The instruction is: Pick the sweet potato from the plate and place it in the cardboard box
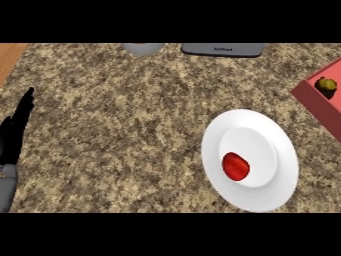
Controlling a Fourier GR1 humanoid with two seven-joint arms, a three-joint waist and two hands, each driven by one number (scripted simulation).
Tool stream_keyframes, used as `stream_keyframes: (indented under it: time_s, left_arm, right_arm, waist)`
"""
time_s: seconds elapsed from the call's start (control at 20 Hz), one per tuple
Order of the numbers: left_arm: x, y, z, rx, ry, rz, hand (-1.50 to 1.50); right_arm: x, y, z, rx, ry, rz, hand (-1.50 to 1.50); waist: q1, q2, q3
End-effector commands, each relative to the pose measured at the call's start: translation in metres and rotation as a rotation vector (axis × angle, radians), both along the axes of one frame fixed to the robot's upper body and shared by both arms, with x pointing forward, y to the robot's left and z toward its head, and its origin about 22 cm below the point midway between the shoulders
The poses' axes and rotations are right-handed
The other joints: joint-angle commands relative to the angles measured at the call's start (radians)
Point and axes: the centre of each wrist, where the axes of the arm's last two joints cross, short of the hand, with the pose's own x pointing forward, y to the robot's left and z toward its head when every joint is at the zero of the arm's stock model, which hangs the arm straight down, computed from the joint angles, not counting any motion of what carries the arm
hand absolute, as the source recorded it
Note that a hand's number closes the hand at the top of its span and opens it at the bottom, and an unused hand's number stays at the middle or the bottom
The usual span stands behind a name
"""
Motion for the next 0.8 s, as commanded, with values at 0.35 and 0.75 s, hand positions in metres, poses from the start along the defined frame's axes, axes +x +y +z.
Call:
stream_keyframes:
  time_s: [0.35,0.75]
  left_arm:
    - [-0.01,0.009,-0.004,0.009,0.013,0.035,0.0]
    - [-0.003,0.006,0.006,-0.013,-0.007,0.024,0.0]
  right_arm:
    - [-0.089,-0.069,-0.003,0.011,0.018,-0.074,-1.5]
    - [-0.129,-0.092,0.003,-0.04,0.094,-0.024,-1.5]
  waist:
    - [-0.03,-0.008,0.003]
    - [-0.04,-0.005,0.008]
